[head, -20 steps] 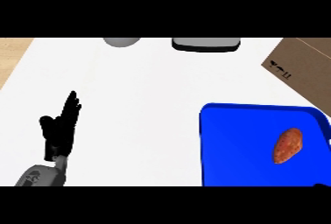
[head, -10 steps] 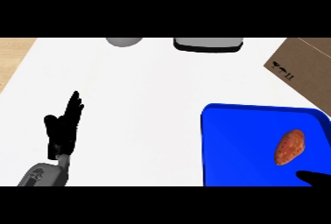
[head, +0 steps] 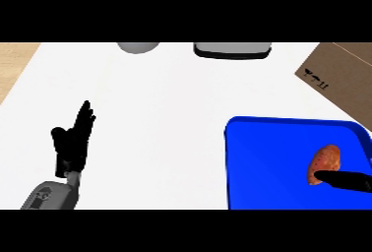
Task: Pick the sweet potato from the tray and place it in the cardboard box
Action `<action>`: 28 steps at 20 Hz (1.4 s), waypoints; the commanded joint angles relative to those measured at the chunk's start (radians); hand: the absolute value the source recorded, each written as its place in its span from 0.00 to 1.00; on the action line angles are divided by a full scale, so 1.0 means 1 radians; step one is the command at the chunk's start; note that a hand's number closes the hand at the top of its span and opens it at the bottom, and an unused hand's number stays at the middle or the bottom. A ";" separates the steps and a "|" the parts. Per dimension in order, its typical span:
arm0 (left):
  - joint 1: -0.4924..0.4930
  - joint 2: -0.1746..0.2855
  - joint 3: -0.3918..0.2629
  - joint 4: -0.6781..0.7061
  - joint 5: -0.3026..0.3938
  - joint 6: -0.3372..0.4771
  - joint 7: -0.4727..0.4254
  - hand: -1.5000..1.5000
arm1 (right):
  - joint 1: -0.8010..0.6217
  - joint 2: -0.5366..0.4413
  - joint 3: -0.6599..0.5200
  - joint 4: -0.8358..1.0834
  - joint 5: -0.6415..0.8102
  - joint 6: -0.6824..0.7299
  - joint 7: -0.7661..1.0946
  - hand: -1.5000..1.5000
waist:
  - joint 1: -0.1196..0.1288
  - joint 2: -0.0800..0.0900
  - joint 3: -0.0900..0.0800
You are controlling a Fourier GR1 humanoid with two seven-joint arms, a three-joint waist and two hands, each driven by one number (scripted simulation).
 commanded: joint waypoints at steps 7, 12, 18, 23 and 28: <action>0.043 -0.023 0.000 -0.002 -0.019 0.019 -0.029 0.50 | -0.236 0.155 -0.102 0.158 0.150 0.172 0.238 0.00 | -0.005 -0.004 0.001; 0.060 0.010 0.026 -0.007 -0.006 -0.020 -0.030 0.50 | -0.228 0.219 -0.120 0.174 0.209 0.191 0.238 0.00 | -0.018 -0.007 0.003; 0.008 0.018 0.051 -0.003 0.015 -0.044 0.019 0.50 | -0.336 0.245 -0.187 0.275 0.271 0.251 0.234 0.00 | -0.019 -0.005 0.004; 0.059 -0.015 0.044 0.032 -0.007 -0.035 -0.045 0.50 | -0.336 0.265 -0.241 0.242 0.272 0.334 0.232 0.00 | -0.028 -0.008 0.003; 0.043 -0.002 0.055 0.005 -0.016 -0.031 -0.010 0.50 | -0.319 0.307 -0.216 0.267 0.312 0.313 0.212 0.00 | -0.029 -0.008 0.004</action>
